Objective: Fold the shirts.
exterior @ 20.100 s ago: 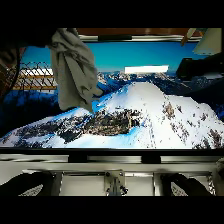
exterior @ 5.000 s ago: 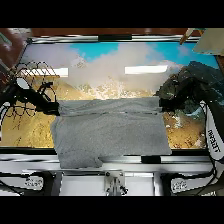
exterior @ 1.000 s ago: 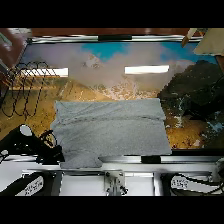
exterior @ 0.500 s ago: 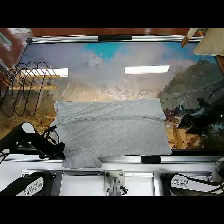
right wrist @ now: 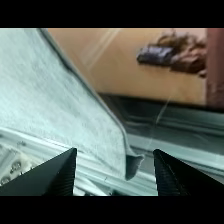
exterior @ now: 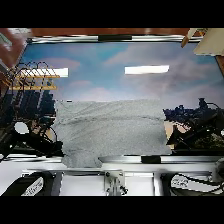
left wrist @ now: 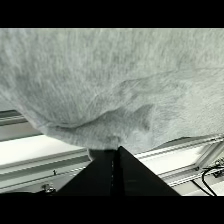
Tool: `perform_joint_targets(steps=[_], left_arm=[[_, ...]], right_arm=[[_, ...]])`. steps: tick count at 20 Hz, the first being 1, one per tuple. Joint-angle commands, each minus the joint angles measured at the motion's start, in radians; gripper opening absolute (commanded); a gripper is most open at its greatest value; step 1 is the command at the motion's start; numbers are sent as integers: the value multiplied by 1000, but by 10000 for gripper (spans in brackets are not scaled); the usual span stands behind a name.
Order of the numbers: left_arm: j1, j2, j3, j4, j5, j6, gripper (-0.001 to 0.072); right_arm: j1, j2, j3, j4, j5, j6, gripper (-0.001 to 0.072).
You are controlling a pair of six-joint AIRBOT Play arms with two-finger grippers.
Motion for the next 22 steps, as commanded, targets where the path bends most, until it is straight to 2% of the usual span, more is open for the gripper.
perform_joint_targets(steps=[1, 4, 5, 7, 8, 10, 14, 17, 19, 22], left_arm=[[0, 10, 2, 0, -7, 1, 29], [0, 10, 2, 0, -7, 1, 29], [0, 10, 2, 0, -7, 2, 29], [0, 10, 13, 6, -6, 28, 29], [0, 10, 27, 22, -6, 39, 29], [0, 10, 67, 26, -6, 68, 29], [16, 10, 193, 26, -18, 100, 28], [122, 5, 288, 15, 41, 105, 26], [213, -25, 315, -79, 108, 117, 26], [283, -117, 359, -241, 145, 189, 26]], right_arm=[[49, 0, -51, -2, -8, -11, 601], [92, 0, -71, -1, -10, -14, 599], [111, 0, -70, -1, -5, -14, 577], [143, 1, -66, 0, 16, -3, 177], [158, 5, -61, 14, 15, -9, 101], [190, 15, -31, 24, 3, -14, 62], [217, 72, 160, 82, 8, -11, 61], [222, 79, 313, 92, 82, 87, 61], [250, 79, 351, 98, 173, 112, 60], [294, 76, 358, 92, 309, 122, 60]])
